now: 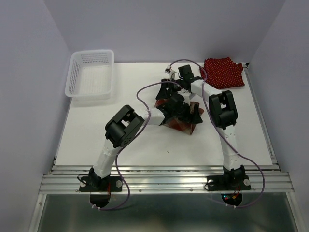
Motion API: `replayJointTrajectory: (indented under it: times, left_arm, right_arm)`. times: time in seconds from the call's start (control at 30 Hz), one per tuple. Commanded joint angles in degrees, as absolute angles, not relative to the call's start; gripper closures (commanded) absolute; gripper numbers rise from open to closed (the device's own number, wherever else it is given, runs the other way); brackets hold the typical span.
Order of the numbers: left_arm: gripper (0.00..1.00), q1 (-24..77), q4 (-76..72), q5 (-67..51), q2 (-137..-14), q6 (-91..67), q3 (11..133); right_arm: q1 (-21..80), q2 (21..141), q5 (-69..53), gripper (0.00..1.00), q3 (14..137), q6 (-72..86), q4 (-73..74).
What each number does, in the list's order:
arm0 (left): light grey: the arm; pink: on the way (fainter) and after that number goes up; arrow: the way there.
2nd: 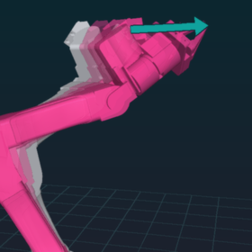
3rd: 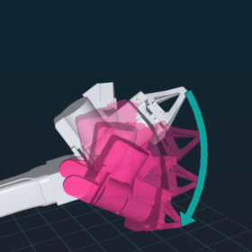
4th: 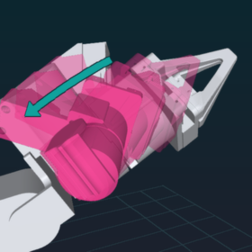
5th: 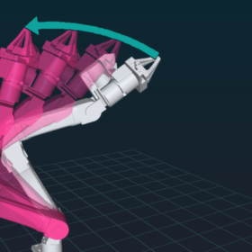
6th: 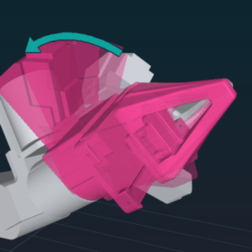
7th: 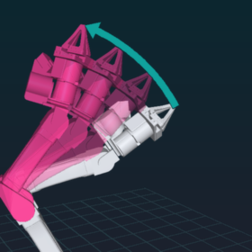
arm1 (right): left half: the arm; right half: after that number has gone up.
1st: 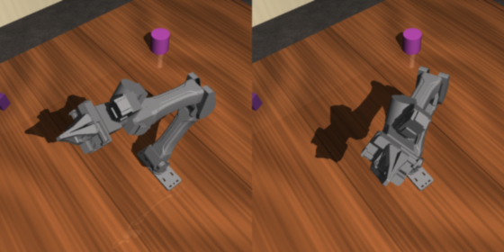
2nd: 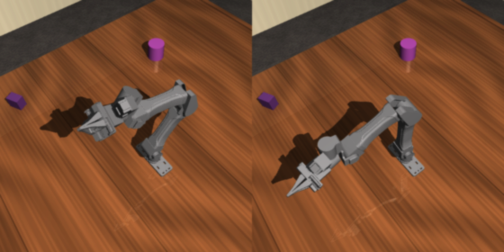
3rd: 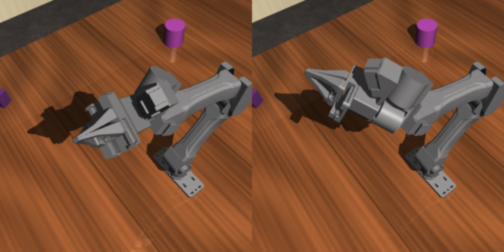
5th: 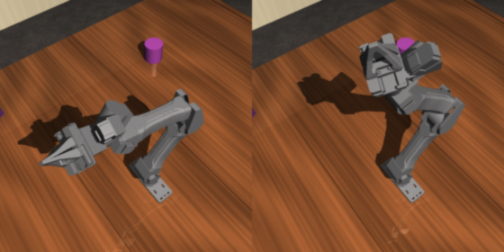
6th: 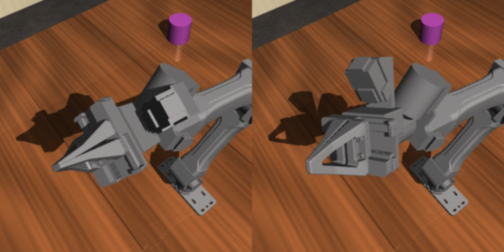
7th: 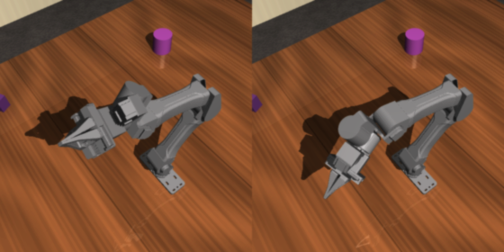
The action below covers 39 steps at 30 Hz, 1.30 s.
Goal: Fold and stack the skirts
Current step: Fold the skirt
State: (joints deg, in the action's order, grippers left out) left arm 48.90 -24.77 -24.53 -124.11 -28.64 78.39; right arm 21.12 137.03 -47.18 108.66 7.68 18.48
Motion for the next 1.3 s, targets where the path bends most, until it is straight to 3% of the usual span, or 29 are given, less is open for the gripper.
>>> replayJointTrajectory:
  times: [0.0,0.47,0.77,0.97,1.13,1.27]
  left_arm:
    - [0.01,51.5,-18.38,-30.15,-128.23,-27.51,87.18]
    - [0.01,51.68,-7.48,-23.3,-109.62,-20.48,85.96]
    - [0.01,51.94,2.63,-14.33,-98.88,-16.88,80.34]
    - [0.01,48.88,4.75,-2.83,-91.59,-18.97,76.73]
    - [0.01,39.83,5.54,-2.2,-86.49,-22.67,72.43]
    - [0.01,33.15,8.61,0.51,-83.68,-22.06,70.49]
  right_arm:
    - [26.54,139.85,-41.24,0.0,109.68,1.5,26.62]
    - [21.2,121.83,-33.13,0.0,117.42,7.99,27.94]
    - [12.05,114.88,-20.84,0.0,112.06,20.82,28.74]
    - [10.2,101.8,-8.1,0.0,97.59,20.83,28.83]
    - [10.2,88.88,-0.35,0.0,74.25,26.54,26.64]
    - [12.74,83.06,3.95,0.0,65.84,28.91,26.71]
